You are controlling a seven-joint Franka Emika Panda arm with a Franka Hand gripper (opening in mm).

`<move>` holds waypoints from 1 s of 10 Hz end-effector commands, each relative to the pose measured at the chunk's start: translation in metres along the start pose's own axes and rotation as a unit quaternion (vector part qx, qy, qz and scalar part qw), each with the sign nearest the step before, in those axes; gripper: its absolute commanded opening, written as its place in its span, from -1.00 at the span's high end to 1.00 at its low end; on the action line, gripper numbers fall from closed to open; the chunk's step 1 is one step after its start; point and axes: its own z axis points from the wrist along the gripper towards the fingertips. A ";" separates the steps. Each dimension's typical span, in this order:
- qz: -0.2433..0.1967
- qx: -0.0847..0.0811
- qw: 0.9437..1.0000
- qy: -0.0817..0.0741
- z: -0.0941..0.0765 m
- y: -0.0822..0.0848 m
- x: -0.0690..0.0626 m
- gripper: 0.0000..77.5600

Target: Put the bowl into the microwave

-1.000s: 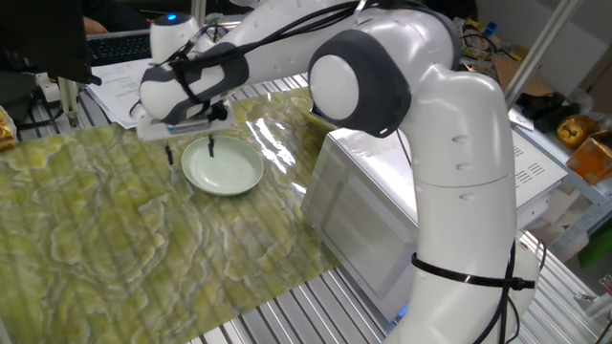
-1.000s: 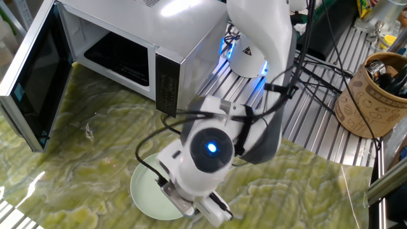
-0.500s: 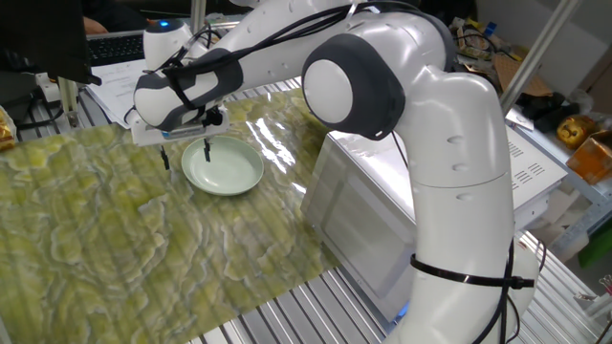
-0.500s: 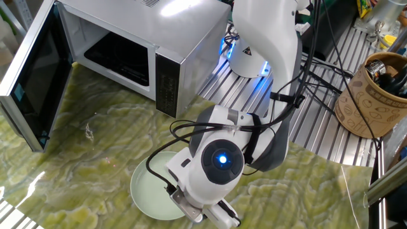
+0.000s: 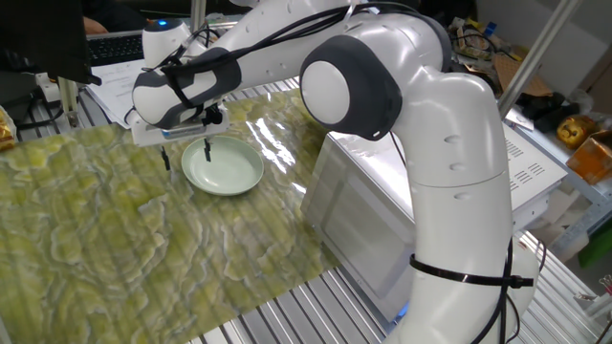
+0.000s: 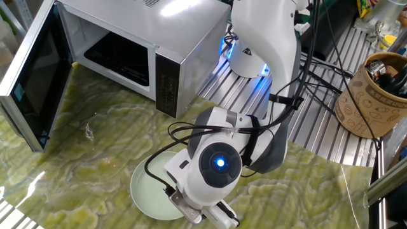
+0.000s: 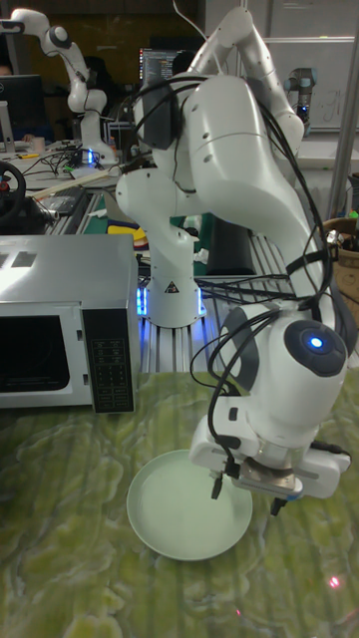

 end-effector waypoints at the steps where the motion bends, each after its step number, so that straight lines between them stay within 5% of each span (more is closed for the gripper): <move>1: -0.002 -0.001 1.000 -0.002 -0.001 0.000 -0.001 -1.00; 5: 0.012 -0.001 1.000 0.004 -0.001 0.000 -0.001 -1.00; 6: 0.003 0.004 1.000 0.029 -0.001 0.000 -0.001 -1.00; 7: -0.016 -0.004 0.999 0.039 -0.001 0.000 -0.001 -1.00; 10: -0.032 0.004 0.999 0.023 0.007 0.006 -0.005 -1.00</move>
